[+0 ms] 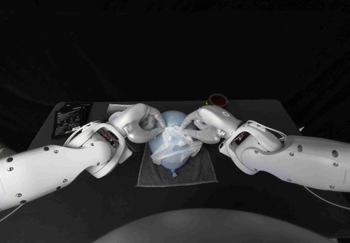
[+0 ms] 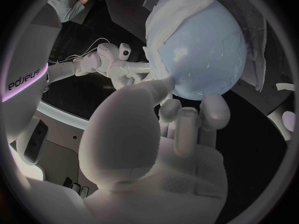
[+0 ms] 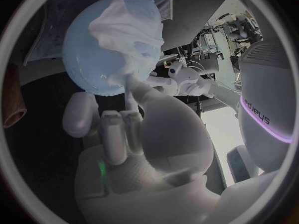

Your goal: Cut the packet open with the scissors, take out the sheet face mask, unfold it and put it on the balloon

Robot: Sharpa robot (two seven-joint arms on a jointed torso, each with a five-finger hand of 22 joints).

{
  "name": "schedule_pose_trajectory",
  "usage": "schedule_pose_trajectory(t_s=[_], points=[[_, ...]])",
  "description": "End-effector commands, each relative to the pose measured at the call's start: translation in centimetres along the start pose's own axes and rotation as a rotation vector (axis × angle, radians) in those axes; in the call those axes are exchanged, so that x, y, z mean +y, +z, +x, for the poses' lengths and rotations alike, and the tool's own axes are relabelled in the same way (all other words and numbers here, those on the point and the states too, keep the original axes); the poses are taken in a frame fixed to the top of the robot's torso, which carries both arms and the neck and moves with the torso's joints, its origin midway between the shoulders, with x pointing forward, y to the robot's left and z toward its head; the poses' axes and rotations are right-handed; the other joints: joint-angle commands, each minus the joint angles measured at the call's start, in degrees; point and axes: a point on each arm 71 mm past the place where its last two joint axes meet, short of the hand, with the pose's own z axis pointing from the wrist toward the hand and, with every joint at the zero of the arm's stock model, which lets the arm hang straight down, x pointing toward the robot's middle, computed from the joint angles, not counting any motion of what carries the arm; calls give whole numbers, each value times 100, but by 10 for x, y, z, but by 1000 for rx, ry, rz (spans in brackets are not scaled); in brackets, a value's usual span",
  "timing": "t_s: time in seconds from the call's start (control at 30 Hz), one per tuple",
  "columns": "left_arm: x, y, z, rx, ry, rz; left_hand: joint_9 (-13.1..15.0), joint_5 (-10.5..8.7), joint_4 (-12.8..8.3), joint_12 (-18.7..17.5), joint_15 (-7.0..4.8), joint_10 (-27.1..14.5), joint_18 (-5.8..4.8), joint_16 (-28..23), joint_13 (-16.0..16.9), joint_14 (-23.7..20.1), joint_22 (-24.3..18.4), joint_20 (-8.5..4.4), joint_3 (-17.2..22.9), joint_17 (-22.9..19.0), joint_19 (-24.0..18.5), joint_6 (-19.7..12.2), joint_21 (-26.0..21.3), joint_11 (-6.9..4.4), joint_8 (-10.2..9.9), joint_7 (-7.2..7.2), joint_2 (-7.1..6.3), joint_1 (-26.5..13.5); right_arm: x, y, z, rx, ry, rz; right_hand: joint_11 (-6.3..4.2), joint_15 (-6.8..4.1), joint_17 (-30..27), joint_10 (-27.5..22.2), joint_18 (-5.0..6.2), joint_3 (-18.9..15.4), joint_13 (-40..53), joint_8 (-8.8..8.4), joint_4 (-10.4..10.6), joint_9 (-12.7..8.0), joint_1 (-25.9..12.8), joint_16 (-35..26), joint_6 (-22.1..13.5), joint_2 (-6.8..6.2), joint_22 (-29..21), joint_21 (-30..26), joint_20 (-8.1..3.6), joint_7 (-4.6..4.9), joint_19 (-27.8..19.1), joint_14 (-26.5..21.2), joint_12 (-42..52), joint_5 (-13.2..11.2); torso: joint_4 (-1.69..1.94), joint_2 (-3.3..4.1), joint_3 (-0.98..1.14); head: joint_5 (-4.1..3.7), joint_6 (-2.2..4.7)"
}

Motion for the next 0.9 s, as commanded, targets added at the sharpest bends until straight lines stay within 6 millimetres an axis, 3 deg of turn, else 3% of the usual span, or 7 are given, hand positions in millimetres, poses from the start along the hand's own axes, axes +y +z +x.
schedule_pose_trajectory(t_s=[0.03,0.13,0.27,0.57,0.77,0.9], points=[[-2,0,1,9,-19,11,12,15,-4,-3,-9,44,-43,9,-9,271,-18,-2,52,479,16,13,20,10,43,22,-3,-64,3,0,-2,-43,-18,-33,-36,-40,1505,596,-20,98,1510,59,23,46,-34,24,-27,80,838,59,9,-6,64,594,20,5,-1,2,2,-4,1],[-2,0,1,5,-41,16,29,14,-16,-74,10,-46,-32,-15,-111,248,-75,9,79,421,-30,-65,-14,32,43,42,25,-164,2,-1,-5,-85,15,-12,-44,-47,1505,596,-31,206,1510,111,33,87,-71,24,-30,46,854,119,2,-15,97,594,20,4,0,2,4,1,1],[-3,-1,0,-3,-80,28,17,7,47,-453,66,-535,19,-106,-697,154,-327,56,-1,202,-233,-329,-173,91,-42,88,27,-430,0,-1,-8,-108,53,19,-47,-51,1505,596,-29,299,1510,149,35,121,-96,24,-43,18,852,116,-3,-18,97,594,20,4,-1,1,4,3,1],[-3,-1,-1,-1,-131,37,-120,11,668,-462,206,-743,61,-180,-823,44,-566,190,-851,25,-415,-647,-374,237,-296,233,-241,-1363,-6,3,-16,-133,100,79,-49,-52,1505,596,-27,407,1510,193,48,161,-137,24,-64,-14,848,104,-6,-19,91,594,20,5,3,0,-1,1,1],[-2,0,0,5,-137,27,-165,8,938,-429,198,-789,68,-172,-820,35,-594,214,-1440,26,-407,-655,-409,247,-337,217,-223,-1442,-5,4,-18,-137,112,84,-50,-54,1505,596,-27,473,1510,219,53,185,-160,24,-78,-30,848,108,-8,-20,92,594,20,4,2,4,1,9,1],[-1,0,0,10,-137,15,-188,12,967,-418,208,-806,70,-169,-822,31,-604,210,-1741,24,-400,-654,-421,234,-353,221,-135,-1422,-3,4,-19,-137,118,77,-50,-54,1505,596,-27,473,1510,219,53,185,-160,24,-78,-30,848,108,-8,-20,92,594,20,4,2,3,0,9,1]])
